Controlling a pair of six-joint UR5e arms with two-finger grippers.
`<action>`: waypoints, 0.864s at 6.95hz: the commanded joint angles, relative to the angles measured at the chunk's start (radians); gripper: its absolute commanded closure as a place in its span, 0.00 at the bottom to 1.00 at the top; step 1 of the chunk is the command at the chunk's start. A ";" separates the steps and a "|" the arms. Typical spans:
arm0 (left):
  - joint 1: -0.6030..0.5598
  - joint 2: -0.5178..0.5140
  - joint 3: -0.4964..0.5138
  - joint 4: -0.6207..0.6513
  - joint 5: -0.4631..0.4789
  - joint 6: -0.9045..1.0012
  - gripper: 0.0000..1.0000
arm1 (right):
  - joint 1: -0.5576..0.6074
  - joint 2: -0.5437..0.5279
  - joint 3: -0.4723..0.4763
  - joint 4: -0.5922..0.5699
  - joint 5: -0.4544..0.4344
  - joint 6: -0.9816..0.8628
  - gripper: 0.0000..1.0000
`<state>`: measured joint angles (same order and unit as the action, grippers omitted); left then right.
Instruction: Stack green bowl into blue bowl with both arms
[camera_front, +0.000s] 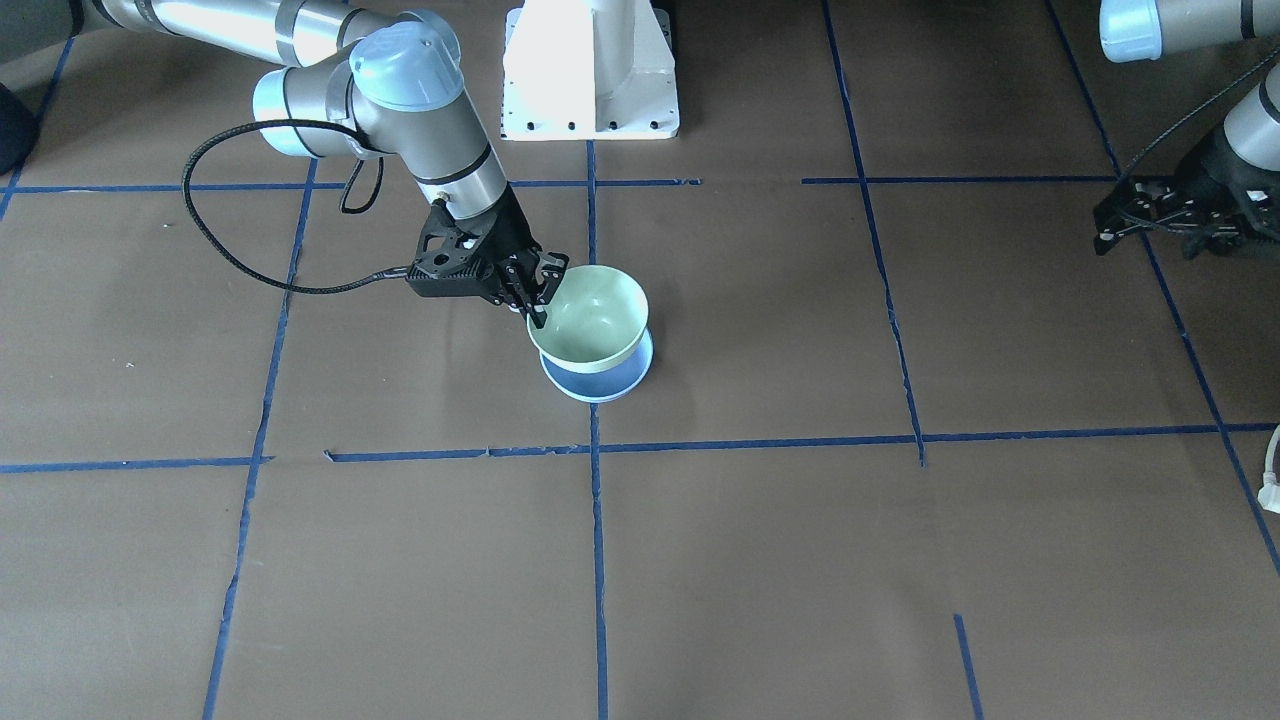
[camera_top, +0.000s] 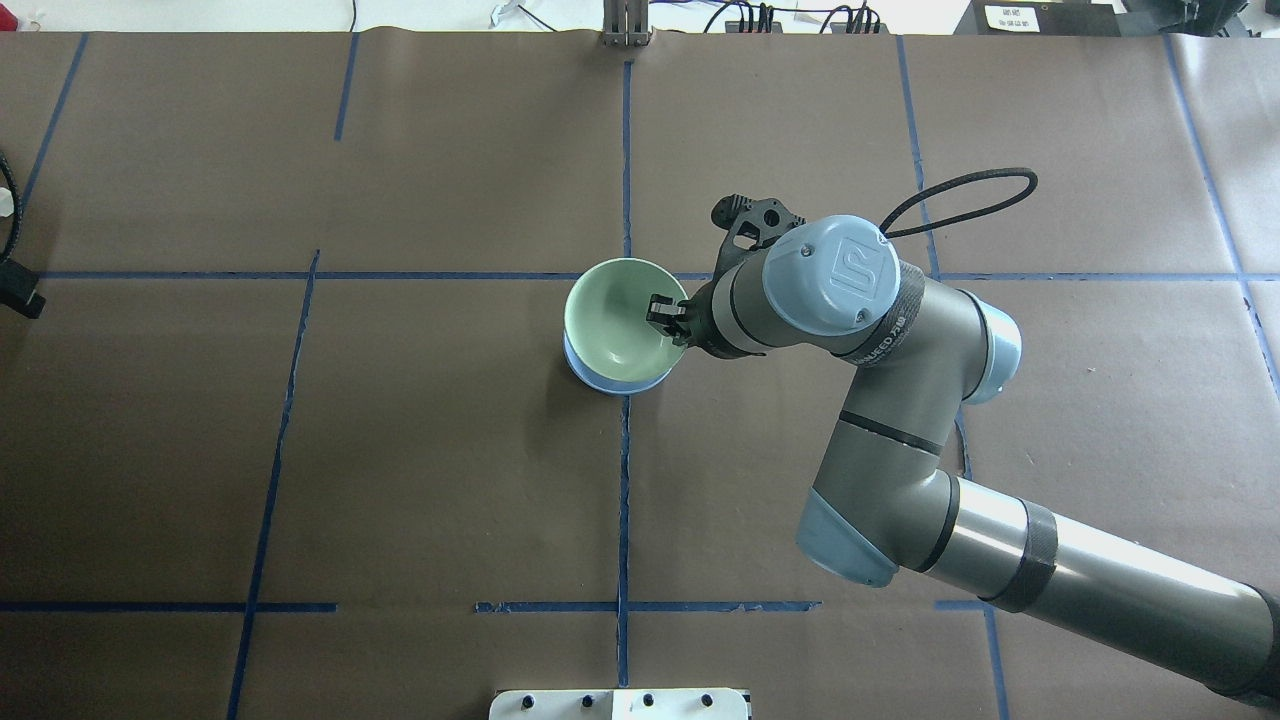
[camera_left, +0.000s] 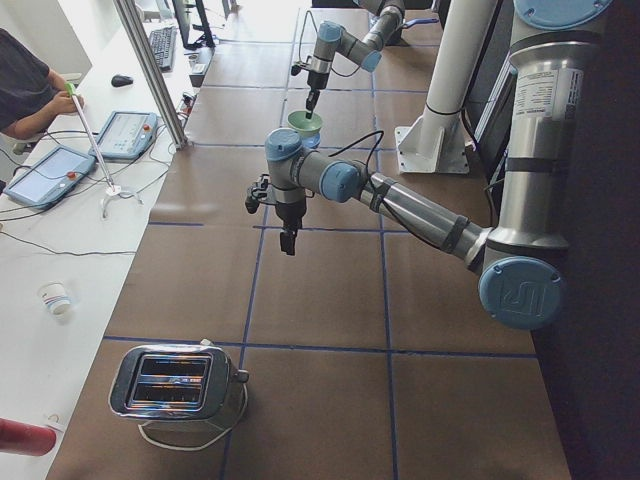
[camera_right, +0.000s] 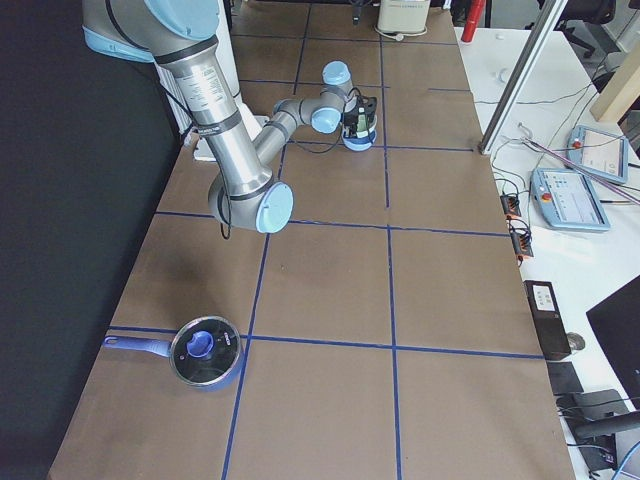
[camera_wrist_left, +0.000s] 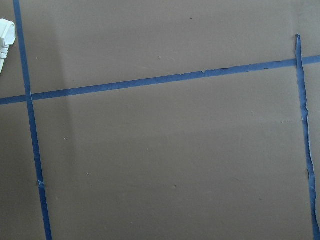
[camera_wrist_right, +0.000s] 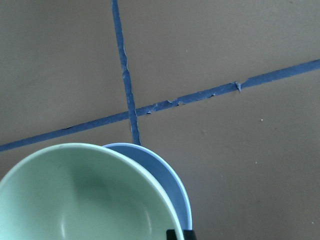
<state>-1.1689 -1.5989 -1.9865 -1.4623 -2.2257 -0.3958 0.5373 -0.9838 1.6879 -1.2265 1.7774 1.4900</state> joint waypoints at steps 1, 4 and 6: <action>0.000 -0.001 0.000 -0.001 0.000 0.000 0.00 | 0.001 0.001 -0.002 0.018 0.000 0.009 0.53; 0.000 -0.003 0.000 -0.003 -0.003 -0.002 0.00 | 0.000 0.005 -0.007 0.022 -0.004 0.095 0.00; 0.002 -0.006 0.000 -0.003 -0.005 -0.005 0.00 | 0.027 0.008 0.005 0.007 0.000 0.087 0.00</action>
<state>-1.1686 -1.6029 -1.9865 -1.4649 -2.2297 -0.4006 0.5472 -0.9777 1.6845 -1.2081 1.7746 1.5790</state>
